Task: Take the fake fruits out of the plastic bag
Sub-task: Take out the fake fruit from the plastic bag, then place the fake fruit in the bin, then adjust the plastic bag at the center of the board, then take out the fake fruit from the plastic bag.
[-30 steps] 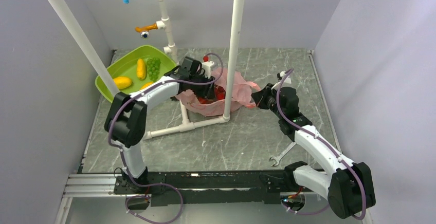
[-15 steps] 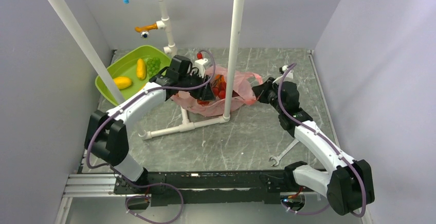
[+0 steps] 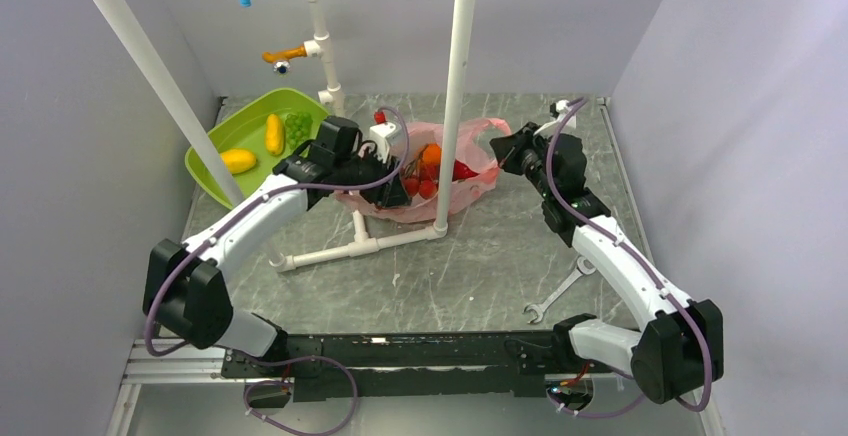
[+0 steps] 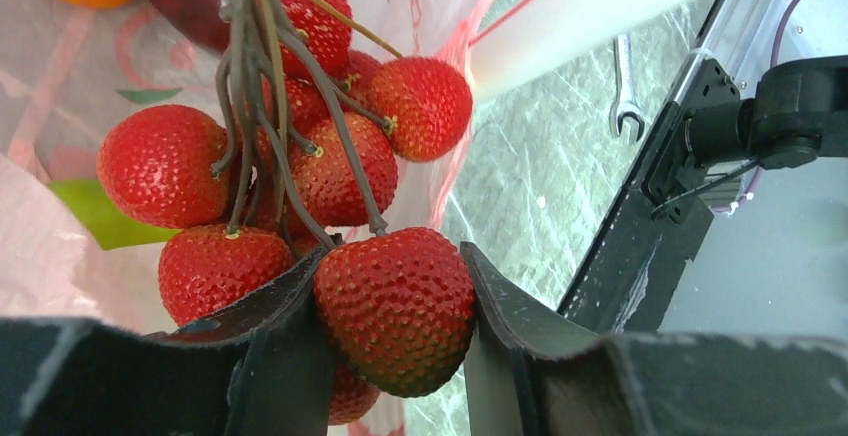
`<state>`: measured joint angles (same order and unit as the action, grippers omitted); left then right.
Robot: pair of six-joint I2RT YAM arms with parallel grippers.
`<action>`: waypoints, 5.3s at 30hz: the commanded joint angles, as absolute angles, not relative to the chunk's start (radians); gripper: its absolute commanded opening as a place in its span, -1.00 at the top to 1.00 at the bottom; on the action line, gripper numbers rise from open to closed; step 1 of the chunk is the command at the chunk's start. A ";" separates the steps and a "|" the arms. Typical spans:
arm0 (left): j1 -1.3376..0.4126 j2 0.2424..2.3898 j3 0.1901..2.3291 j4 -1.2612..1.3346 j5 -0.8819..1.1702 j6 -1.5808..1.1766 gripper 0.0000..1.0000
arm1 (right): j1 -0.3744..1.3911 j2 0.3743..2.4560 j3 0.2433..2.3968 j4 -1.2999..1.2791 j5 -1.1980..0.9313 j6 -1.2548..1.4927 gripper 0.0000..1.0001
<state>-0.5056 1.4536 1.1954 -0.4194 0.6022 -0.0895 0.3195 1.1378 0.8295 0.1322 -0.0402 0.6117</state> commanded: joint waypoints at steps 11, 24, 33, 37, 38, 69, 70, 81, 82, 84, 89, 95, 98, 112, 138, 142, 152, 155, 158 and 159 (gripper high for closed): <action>-0.509 1.204 1.195 -0.357 0.546 -0.043 1.00 | 0.313 1.145 0.830 0.102 0.006 0.592 1.00; -0.443 1.110 1.266 -0.248 -0.139 -0.114 1.00 | 0.314 1.103 0.708 0.108 -0.097 0.615 1.00; -0.268 1.368 1.385 -0.332 -0.365 -0.234 1.00 | 0.314 1.084 0.703 0.072 -0.073 0.601 1.00; -0.183 1.512 1.452 -0.381 -0.373 -0.363 1.00 | 0.315 1.066 0.703 0.056 -0.055 0.598 1.00; -0.166 1.531 1.445 -0.363 -0.353 -0.393 1.00 | 0.314 1.061 0.703 0.051 -0.053 0.599 1.00; -0.030 1.761 1.427 -0.322 0.012 -0.570 -0.29 | 0.315 1.025 0.707 0.019 -0.038 0.599 1.00; -0.030 1.742 1.414 -0.319 0.033 -0.575 -0.30 | 0.314 1.028 0.707 0.022 -0.042 0.598 1.00; -0.049 1.570 1.250 -0.160 0.589 -0.576 -0.33 | 0.315 1.076 0.712 0.011 -0.123 0.523 1.00; -0.060 1.569 1.247 -0.148 0.653 -0.565 -0.34 | 0.314 1.080 0.713 0.008 -0.129 0.513 1.00; -0.102 1.567 1.262 -0.164 0.737 -0.520 -0.33 | 0.315 1.085 0.714 0.005 -0.147 0.487 1.00; -0.223 1.470 1.245 -0.178 0.738 -0.394 -0.27 | 0.314 1.091 0.743 -0.060 -0.131 0.420 1.00; -0.353 1.390 1.126 -0.094 0.694 -0.378 -0.15 | 0.314 1.080 0.783 -0.068 -0.179 0.401 1.00; -0.407 1.413 1.034 0.004 0.644 -0.436 -0.12 | 0.314 1.088 0.806 -0.061 -0.211 0.415 1.00; -0.514 1.529 0.774 0.193 0.468 -0.530 0.08 | 0.314 1.021 0.688 -0.106 -0.170 0.393 1.00; -0.525 1.640 1.083 -0.053 0.170 -0.463 -0.34 | 0.322 0.999 0.576 -0.005 -0.196 0.497 1.00; -0.526 1.697 1.132 -0.088 0.121 -0.438 -0.56 | 0.322 0.993 0.569 0.029 -0.204 0.501 1.00; -0.544 1.853 1.256 -0.117 0.018 -0.383 -0.67 | 0.322 0.967 0.553 0.039 -0.207 0.497 1.00; -0.546 1.916 1.291 -0.123 0.003 -0.373 -0.66 | 0.322 0.969 0.553 0.039 -0.206 0.495 1.00; -0.548 1.957 1.323 -0.142 0.003 -0.368 -0.61 | 0.322 0.959 0.555 0.033 -0.210 0.499 1.00; -0.547 1.964 1.327 -0.143 0.003 -0.362 -0.57 | 0.322 0.952 0.552 0.033 -0.209 0.500 1.00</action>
